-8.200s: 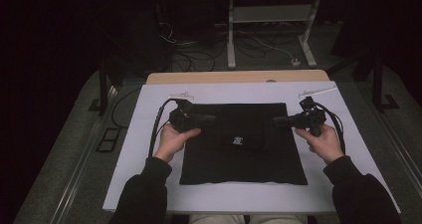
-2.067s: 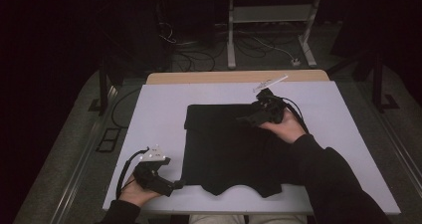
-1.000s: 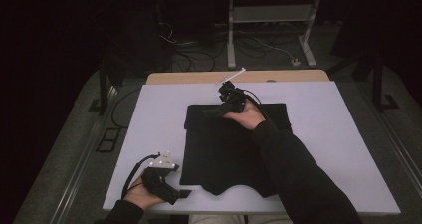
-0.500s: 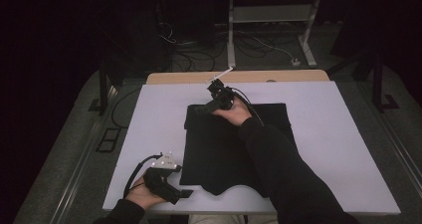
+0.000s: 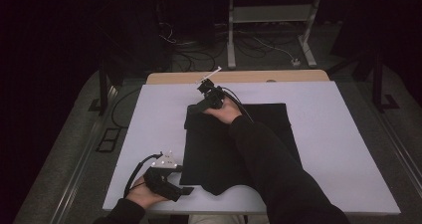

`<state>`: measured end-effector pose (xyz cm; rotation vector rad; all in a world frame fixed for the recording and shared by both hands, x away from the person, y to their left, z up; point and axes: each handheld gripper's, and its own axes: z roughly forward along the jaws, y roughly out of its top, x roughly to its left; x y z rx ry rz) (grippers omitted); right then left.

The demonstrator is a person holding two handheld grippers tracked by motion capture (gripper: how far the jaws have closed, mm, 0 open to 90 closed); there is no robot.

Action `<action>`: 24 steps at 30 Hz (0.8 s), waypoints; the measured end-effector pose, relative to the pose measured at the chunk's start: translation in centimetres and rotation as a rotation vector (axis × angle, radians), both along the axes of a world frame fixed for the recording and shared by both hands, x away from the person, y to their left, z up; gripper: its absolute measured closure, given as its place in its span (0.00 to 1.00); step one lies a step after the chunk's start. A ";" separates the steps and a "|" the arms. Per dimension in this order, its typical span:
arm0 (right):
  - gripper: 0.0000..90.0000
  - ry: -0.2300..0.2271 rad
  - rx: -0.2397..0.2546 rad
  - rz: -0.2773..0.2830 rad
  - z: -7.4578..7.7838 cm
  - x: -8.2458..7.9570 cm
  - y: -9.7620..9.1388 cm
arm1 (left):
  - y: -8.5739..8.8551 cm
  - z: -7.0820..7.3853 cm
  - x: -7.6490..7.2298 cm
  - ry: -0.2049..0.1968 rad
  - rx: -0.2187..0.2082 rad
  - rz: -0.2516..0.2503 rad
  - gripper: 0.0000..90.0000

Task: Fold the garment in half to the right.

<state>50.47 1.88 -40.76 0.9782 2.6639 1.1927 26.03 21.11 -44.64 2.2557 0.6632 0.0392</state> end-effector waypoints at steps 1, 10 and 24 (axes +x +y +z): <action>0.00 0.000 -0.005 -0.002 -0.1 0.1 0.1 | 0.0 0.0 0.0 -0.004 0.001 -0.001 0.19; 0.00 0.013 -0.015 -0.025 -1.3 1.2 1.4 | -0.2 0.0 0.1 -0.044 0.012 0.035 0.38; 0.12 0.017 -0.036 -0.027 -2.5 1.5 3.0 | -0.7 0.1 0.3 -0.054 0.021 0.038 0.63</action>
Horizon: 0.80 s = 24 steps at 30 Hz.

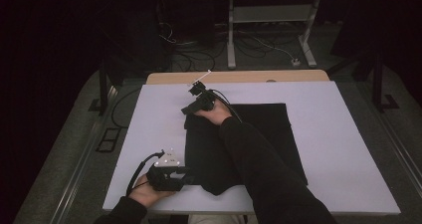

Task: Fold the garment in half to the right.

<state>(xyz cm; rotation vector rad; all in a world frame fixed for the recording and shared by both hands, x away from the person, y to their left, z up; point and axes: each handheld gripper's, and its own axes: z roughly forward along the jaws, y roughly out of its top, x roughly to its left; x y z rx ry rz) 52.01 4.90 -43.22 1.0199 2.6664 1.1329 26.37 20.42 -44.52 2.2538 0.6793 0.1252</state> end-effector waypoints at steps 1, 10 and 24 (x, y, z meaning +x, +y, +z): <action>0.13 0.000 -0.002 -0.001 -0.1 0.0 0.1 | 0.0 0.0 0.0 0.002 -0.001 0.000 0.64; 0.17 -0.001 -0.026 -0.004 -0.5 0.3 1.1 | -0.2 0.0 0.2 0.013 -0.009 -0.009 0.73; 0.57 -0.008 -0.059 -0.061 -1.1 0.9 1.1 | -0.7 0.3 0.8 0.007 -0.021 -0.009 0.91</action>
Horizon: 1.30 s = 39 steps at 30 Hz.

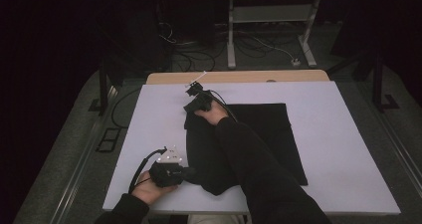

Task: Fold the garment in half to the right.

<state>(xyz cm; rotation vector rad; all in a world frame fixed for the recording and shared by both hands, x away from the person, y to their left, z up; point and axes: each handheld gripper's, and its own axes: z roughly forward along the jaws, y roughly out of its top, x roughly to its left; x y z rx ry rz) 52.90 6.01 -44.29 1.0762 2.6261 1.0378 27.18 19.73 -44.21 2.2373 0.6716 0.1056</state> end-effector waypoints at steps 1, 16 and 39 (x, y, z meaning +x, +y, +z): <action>0.61 0.000 -0.002 0.005 0.0 0.0 0.0 | -0.1 0.0 0.0 -0.002 0.002 -0.004 0.91; 0.93 -0.021 -0.032 0.069 1.5 -0.5 -0.6 | -0.3 0.6 0.3 0.009 -0.013 -0.023 0.94; 0.94 -0.046 0.028 0.118 5.6 -2.1 -3.9 | -0.5 2.2 -0.1 0.002 -0.060 -0.019 0.95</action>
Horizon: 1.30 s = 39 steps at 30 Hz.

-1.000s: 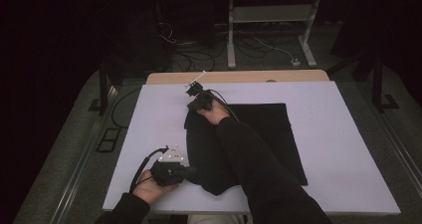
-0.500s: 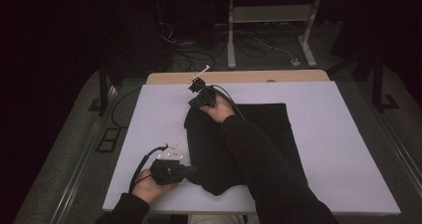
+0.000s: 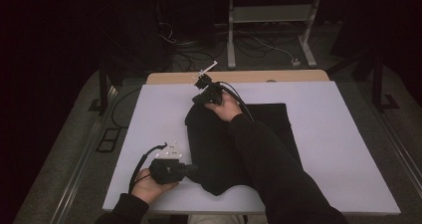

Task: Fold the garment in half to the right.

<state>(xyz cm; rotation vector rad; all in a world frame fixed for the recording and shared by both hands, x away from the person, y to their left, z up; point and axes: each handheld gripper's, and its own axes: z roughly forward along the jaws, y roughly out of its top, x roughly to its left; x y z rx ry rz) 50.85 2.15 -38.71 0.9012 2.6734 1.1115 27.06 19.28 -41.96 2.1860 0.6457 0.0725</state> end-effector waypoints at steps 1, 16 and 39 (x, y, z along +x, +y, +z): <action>0.94 0.002 0.004 -0.002 0.2 -0.1 -0.2 | 0.0 0.1 0.0 -0.002 -0.002 -0.001 0.95; 0.94 -0.015 0.040 -0.016 2.3 -1.1 -2.6 | -1.7 1.2 -0.1 -0.013 -0.021 -0.030 0.95; 0.94 -0.044 0.068 -0.039 3.6 -2.2 -6.0 | -4.2 2.2 0.0 -0.030 -0.040 -0.078 0.95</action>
